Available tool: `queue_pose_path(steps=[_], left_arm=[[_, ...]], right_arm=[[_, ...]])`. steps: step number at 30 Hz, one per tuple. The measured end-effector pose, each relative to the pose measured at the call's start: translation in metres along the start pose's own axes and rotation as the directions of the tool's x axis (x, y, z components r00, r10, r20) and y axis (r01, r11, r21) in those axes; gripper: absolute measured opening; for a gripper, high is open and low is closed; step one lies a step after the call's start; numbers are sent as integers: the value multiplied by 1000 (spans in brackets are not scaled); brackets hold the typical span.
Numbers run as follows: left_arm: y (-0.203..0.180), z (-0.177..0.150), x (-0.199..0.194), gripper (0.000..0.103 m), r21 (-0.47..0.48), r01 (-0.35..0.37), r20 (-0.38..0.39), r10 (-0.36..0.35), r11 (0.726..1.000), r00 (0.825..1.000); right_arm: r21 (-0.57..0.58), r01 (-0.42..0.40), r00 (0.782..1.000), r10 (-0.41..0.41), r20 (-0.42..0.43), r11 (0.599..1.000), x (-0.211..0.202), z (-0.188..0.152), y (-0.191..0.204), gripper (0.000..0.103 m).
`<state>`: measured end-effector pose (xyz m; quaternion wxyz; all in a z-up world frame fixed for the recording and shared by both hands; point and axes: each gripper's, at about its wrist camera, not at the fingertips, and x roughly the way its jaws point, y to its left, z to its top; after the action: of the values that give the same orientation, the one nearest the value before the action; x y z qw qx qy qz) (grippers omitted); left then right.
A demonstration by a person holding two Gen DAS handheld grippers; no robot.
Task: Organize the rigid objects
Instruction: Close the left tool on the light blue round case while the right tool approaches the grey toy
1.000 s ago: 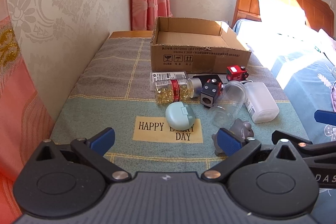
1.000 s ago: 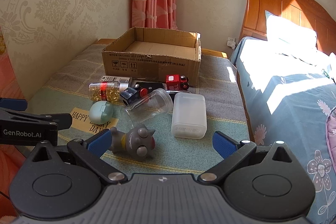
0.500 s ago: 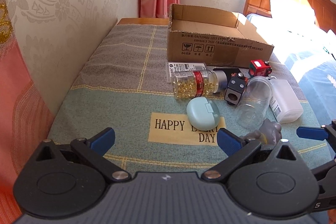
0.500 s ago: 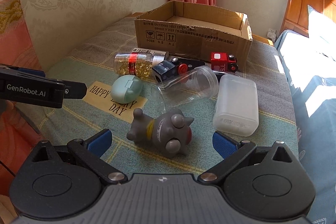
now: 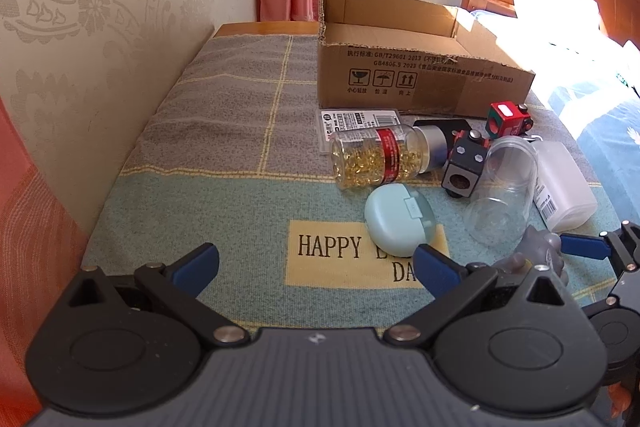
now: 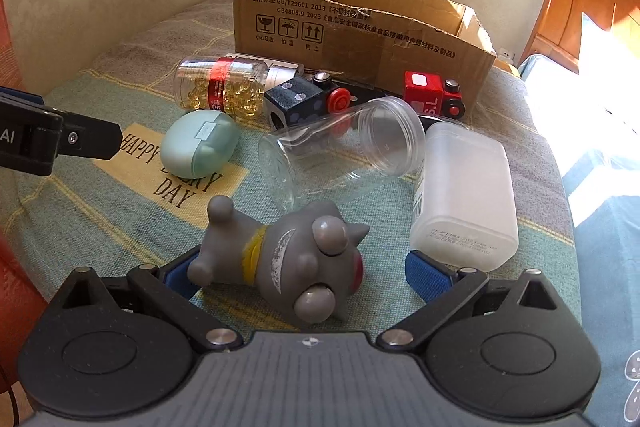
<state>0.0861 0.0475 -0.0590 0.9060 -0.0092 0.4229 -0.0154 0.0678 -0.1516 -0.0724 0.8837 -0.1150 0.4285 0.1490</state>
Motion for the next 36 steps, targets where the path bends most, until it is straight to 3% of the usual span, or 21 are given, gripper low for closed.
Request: queue_pose_path(steps=[3,11,14,25,31,33,36], left_arm=[[-8,3,9,102,20,16,-13,-16,1000,1000],[-33,6,45,103,78,68,-35,-65,995,997],[-34,4,58,103,66,57,-57,-54,996,997],[-15,0,56,103,81,48,-35,-45,996,998],[-27,-2,58,103,96,54,12,-56,994,998],[-31,-1,59,101,105,65,20,-67,992,998],[-34,0,57,87,115,75,47,-81,991,996]], right_arm=[[49,-27,1000,28,-12,998,-2,-8,-15,103],[38,-43,999,42,17,998,-8,-19,-22,103],[32,-48,999,48,21,998,-8,-20,-23,103],[13,-62,997,61,46,998,-10,-26,-24,103],[13,-62,996,61,67,998,-11,-29,-24,103],[12,-64,995,63,76,998,-12,-30,-24,103],[9,-69,994,68,81,998,-13,-31,-24,103]])
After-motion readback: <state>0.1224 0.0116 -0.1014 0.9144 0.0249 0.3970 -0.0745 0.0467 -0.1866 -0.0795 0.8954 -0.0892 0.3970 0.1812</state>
